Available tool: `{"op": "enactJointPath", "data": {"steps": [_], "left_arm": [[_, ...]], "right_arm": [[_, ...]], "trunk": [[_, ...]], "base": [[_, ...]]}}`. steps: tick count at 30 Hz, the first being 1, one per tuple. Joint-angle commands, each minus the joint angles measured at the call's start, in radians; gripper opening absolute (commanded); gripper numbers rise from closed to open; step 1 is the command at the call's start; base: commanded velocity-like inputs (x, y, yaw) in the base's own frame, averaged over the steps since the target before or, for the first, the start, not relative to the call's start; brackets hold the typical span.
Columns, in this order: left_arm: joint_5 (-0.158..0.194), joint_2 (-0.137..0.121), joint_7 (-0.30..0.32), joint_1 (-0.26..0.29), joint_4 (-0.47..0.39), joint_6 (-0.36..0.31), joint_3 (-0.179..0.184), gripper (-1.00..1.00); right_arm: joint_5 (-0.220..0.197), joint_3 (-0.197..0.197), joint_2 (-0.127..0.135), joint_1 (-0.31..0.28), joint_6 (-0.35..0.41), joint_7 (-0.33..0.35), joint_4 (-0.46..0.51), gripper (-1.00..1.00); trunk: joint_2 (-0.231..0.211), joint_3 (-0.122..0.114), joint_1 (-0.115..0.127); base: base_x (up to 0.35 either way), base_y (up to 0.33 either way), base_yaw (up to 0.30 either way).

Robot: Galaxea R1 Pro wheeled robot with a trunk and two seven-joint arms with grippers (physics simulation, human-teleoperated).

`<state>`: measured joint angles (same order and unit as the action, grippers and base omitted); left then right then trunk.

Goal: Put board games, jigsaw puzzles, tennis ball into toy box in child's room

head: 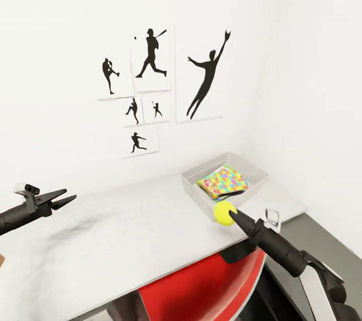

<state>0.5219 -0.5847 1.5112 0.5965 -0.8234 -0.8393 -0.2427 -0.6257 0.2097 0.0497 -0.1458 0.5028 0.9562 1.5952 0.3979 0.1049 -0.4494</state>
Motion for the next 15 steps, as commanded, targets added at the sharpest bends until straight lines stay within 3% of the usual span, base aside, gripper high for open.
{"op": "enactJointPath", "data": {"steps": [1, 9, 15], "left_arm": [[0.0, 0.001, 0.003, 0.001, 0.0, -0.011, 0.0, 1.0], [0.001, 0.003, 0.004, 0.001, 0.0, -0.012, 0.0, 1.0], [0.001, 0.003, 0.004, 0.001, 0.0, -0.012, 0.0, 1.0]], "right_arm": [[-0.007, 0.0, 0.0, -0.001, 0.008, 0.0, 0.0, -1.0], [-0.006, 0.001, 0.001, -0.001, 0.008, -0.004, -0.001, -1.0], [-0.006, 0.017, 0.001, 0.0, 0.008, -0.003, -0.001, -1.0]], "trunk": [[0.002, 0.001, -0.001], [0.002, -0.001, -0.001], [0.002, -0.001, -0.001]], "base": [[0.0, -0.302, 0.165], [0.0, -0.294, 0.064], [0.003, -0.059, 0.252]]}}
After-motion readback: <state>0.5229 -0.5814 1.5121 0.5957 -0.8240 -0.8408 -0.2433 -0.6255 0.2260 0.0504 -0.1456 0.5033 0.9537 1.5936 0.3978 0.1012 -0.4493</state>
